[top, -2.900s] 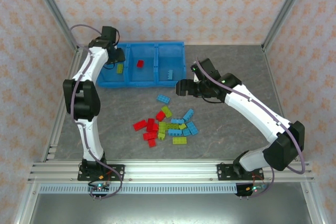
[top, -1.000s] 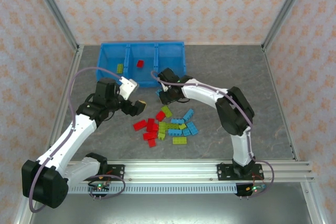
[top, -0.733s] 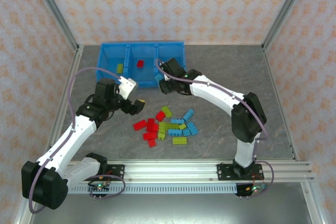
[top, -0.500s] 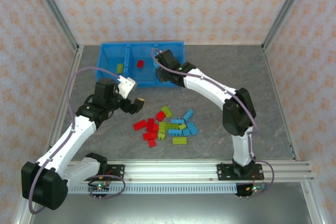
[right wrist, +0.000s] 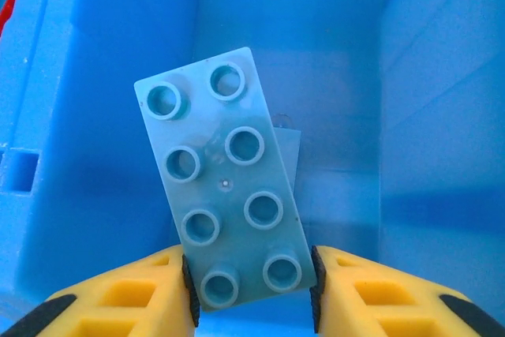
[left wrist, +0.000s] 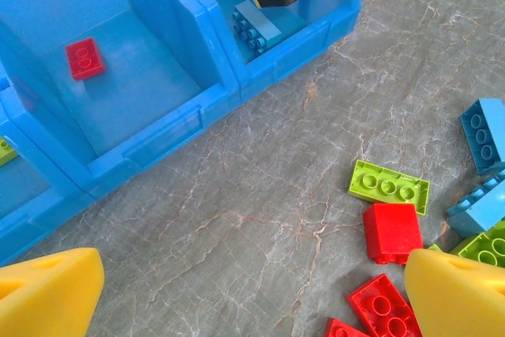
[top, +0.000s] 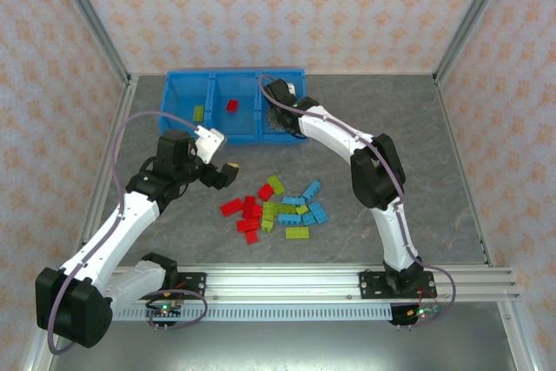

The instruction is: Sort the legos into containers by color

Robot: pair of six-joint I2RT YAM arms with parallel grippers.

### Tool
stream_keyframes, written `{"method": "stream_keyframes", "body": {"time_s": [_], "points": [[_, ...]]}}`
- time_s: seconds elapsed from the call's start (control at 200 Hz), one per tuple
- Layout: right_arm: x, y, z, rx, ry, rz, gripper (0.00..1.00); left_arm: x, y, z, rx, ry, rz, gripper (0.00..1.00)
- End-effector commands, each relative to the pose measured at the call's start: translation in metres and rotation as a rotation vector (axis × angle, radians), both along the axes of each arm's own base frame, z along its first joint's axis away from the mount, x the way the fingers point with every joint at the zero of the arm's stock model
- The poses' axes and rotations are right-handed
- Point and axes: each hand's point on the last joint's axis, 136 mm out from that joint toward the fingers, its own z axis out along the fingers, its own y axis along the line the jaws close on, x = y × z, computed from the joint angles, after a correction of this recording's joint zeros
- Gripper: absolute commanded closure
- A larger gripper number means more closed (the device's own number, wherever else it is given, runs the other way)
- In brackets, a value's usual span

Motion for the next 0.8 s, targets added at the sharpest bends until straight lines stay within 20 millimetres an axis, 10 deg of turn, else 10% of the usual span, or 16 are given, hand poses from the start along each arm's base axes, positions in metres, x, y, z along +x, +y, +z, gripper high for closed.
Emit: {"method": "stream_keyframes", "body": {"time_s": [0.0, 0.37, 0.601, 0.796], "points": [[-0.001, 0.003, 0.018, 0.030, -0.010, -0.014, 0.59, 0.005, 0.003, 0.003, 0.011, -0.028, 0.011, 0.02], [-0.017, -0.017, 0.077, 0.074, -0.068, -0.020, 0.52, 0.011, -0.003, 0.003, -0.074, 0.033, 0.050, 0.02], [-0.070, -0.049, 0.131, 0.159, -0.076, 0.011, 0.42, 0.014, -0.016, 0.009, -0.181, 0.266, 0.234, 0.12], [-0.125, -0.073, 0.145, 0.181, -0.011, 0.102, 0.27, -0.010, -0.065, -0.007, -0.109, 0.455, 0.152, 0.24]]}}
